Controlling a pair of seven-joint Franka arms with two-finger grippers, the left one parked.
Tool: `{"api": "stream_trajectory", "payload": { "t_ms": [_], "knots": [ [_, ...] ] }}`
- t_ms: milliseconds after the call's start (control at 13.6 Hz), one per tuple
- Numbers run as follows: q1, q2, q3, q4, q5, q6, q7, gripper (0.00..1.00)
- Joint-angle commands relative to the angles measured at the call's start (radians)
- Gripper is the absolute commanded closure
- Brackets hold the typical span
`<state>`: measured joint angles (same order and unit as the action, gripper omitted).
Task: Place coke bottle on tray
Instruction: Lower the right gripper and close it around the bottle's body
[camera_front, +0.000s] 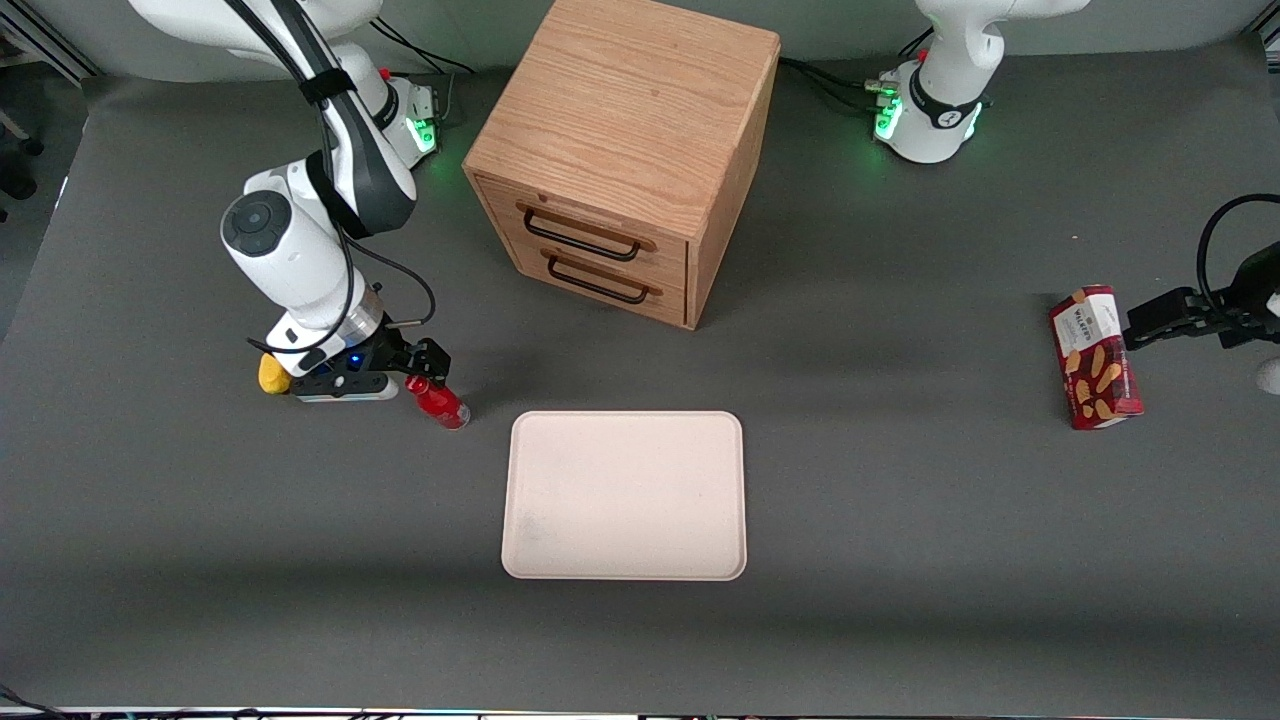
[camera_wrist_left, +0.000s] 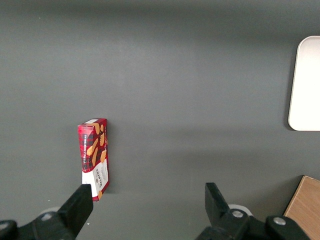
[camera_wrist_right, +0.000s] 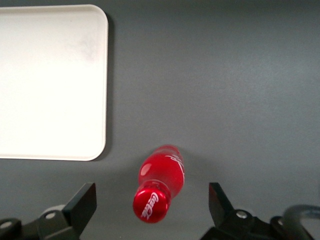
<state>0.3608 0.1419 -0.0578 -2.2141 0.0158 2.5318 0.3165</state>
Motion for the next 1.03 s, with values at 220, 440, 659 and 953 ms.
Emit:
{"api": "stream_trajectory", "payload": {
  "t_ms": [220,440,659,953],
  "knots": [
    [0.009,0.030,-0.008,0.001,0.004,0.025,-0.020,0.00],
    [0.007,0.051,-0.008,0.023,0.003,0.022,-0.046,0.00],
    [0.007,0.059,-0.008,0.042,0.003,0.013,-0.047,0.00],
    [0.006,0.058,-0.008,0.089,0.003,-0.069,-0.045,0.02]
  ]
}}
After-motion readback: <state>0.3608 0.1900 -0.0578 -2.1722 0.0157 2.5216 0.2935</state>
